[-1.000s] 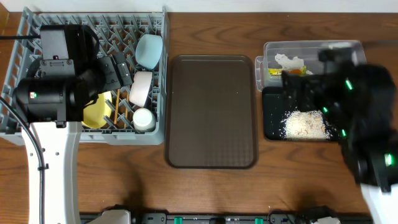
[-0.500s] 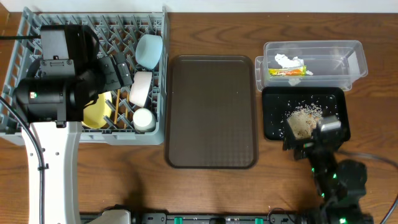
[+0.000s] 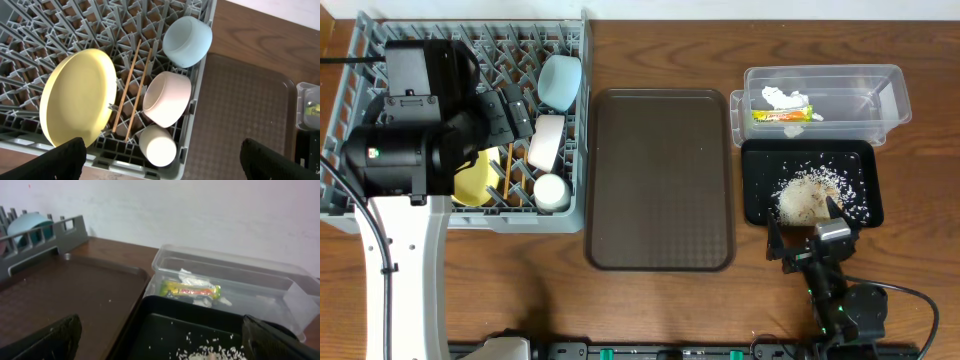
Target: Sort waste into correct bins and load items into the dishwasher
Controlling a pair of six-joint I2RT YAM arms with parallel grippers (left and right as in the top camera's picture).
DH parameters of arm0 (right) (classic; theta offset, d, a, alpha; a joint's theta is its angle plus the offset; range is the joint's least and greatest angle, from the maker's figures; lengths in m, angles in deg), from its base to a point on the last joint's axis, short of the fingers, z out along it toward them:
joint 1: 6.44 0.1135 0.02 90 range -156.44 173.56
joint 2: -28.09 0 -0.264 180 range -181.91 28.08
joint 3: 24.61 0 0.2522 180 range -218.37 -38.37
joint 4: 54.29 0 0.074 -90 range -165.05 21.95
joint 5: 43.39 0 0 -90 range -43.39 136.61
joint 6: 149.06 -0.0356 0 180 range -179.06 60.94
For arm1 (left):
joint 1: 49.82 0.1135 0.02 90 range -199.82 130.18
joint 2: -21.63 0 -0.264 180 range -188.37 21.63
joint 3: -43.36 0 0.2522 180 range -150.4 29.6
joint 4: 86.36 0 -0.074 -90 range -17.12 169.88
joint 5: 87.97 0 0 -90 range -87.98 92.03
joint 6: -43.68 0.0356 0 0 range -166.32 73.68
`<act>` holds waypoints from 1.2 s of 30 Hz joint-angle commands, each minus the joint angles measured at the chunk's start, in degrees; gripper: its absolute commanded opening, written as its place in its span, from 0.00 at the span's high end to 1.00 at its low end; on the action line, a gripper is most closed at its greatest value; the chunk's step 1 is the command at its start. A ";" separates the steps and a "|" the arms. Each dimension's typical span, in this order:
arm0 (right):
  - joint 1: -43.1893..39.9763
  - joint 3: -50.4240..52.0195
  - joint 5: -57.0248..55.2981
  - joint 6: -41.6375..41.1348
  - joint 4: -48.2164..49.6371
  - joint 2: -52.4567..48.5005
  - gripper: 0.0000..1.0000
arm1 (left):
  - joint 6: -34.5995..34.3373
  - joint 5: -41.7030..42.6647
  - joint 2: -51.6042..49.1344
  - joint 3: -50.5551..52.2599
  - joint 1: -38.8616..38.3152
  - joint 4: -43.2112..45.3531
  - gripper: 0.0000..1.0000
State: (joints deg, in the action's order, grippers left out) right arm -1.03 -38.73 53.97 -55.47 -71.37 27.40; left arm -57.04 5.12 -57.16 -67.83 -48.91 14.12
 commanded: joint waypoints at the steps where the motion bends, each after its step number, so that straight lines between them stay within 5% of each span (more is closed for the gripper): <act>1: -0.52 0.04 0.22 0.76 -0.28 0.44 0.01 | -0.35 0.37 -0.35 0.02 -0.11 -0.11 0.01; 36: -0.52 0.04 0.20 0.76 -0.28 0.39 0.01 | 2.12 -4.09 4.44 4.02 0.02 3.06 0.01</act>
State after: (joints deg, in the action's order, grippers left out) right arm -1.03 -38.73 53.97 -55.44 -71.43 27.40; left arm -56.63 2.28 -55.80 -66.01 -48.91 15.94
